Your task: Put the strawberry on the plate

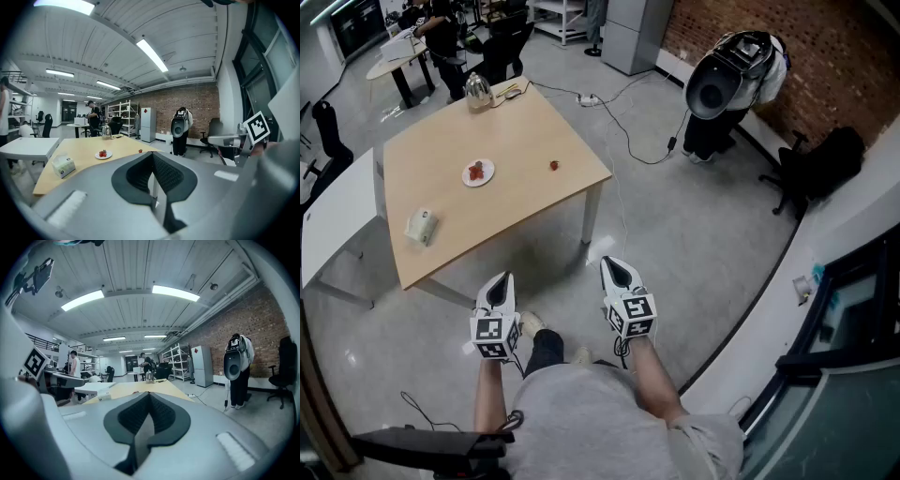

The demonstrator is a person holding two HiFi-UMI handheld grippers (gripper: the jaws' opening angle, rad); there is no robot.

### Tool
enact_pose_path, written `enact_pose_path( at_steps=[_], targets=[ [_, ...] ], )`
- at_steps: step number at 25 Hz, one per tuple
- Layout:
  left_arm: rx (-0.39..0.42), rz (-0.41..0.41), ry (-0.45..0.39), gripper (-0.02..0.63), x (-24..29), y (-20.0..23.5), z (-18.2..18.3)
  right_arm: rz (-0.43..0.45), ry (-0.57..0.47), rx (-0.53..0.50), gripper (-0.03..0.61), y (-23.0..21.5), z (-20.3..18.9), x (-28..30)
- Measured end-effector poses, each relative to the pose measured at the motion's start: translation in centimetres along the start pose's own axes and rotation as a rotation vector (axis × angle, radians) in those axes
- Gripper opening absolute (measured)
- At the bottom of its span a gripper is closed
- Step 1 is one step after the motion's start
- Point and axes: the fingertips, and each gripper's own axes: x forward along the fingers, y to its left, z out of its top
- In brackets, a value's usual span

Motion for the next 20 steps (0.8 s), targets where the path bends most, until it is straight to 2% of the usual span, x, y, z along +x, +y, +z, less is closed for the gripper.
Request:
enact_pose_path(
  at_steps=[13, 20],
  targets=[
    [-0.012, -0.003, 0.01, 0.02, 1.8, 2.0, -0.1, 0.028, 0.006, -0.015, 0.006, 0.9, -0.1, 2.9],
    [0.008, -0.023, 0.038, 0.02, 4.5, 5.6, 0.4, 0.002, 0.008, 0.002, 0.006, 1.7, 0.4, 7.0]
  ],
)
